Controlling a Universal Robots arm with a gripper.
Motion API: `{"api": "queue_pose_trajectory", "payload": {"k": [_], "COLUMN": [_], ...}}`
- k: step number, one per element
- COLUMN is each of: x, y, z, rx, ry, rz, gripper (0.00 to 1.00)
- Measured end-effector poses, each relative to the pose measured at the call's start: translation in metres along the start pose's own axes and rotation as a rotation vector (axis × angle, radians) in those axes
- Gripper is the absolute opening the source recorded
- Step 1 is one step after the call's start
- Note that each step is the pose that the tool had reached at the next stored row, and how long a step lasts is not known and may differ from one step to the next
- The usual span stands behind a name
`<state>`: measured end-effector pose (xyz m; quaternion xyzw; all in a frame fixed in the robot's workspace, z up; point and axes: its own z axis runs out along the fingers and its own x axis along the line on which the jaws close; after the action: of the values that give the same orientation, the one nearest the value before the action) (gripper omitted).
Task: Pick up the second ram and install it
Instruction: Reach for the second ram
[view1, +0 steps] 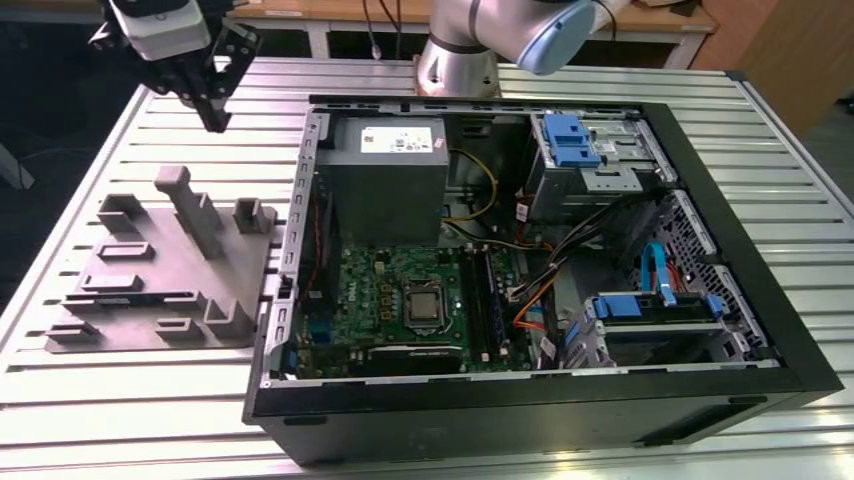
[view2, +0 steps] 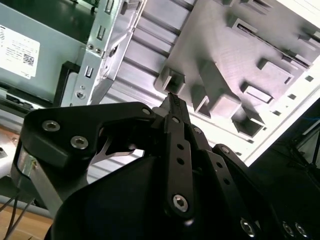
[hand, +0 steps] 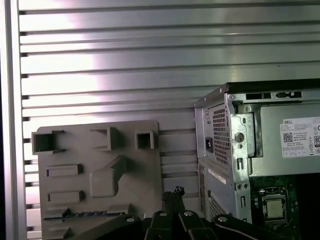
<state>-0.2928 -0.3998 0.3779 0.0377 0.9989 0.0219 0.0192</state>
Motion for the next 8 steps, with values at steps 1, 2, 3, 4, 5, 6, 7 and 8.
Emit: {"api": "queue_pose_trajectory", "payload": {"k": [1, 2, 3, 4, 5, 6, 7, 8], "x": [0.0016, 0.0031, 0.0045, 0.0062, 0.0078, 0.0095, 0.0115, 0.0135], "y": [-0.0004, -0.0008, -0.0014, -0.002, -0.0027, -0.0034, -0.0041, -0.0049], "z": [0.0009, 0.0018, 0.0026, 0.0037, 0.0047, 0.0058, 0.0068, 0.0078], "rx": [-0.0001, -0.0001, -0.0001, -0.0002, -0.0001, -0.0001, -0.0002, -0.0001], "ry": [0.0, -0.0001, -0.0001, -0.0002, -0.0001, -0.0001, -0.0002, 0.0], "rz": [0.0, 0.0, 0.0, 0.0, 0.0, 0.0, 0.0, 0.0], "gripper": [0.1, 0.1, 0.1, 0.1, 0.1, 0.1, 0.1, 0.1]}}
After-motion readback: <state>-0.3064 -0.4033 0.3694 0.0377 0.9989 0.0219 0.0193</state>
